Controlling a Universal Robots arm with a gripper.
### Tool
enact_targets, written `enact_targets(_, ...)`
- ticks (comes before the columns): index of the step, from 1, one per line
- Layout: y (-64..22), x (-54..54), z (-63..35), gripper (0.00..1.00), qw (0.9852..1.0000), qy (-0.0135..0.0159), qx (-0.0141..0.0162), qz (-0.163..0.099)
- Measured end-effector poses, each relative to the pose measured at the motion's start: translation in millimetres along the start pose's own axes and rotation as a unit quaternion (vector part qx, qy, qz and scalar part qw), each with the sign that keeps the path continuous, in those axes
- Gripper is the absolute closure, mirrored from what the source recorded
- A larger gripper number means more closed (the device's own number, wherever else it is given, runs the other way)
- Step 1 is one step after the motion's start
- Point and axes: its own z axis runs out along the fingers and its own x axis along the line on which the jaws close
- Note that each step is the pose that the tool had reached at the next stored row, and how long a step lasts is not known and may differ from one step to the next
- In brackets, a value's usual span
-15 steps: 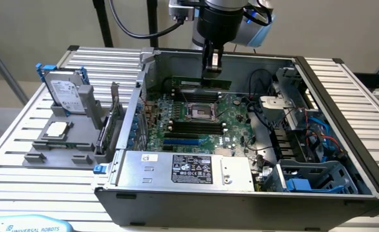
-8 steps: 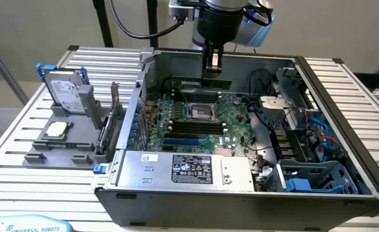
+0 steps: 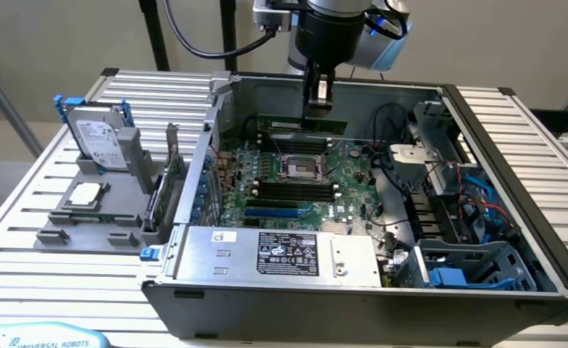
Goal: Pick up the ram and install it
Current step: 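Insert the ram into the slot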
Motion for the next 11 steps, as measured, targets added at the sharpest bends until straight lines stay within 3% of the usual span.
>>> enact_targets(11, -5.0, 2.0, 18.3, 0.86, 1.0000, 0.0011, 0.0000, 0.000)
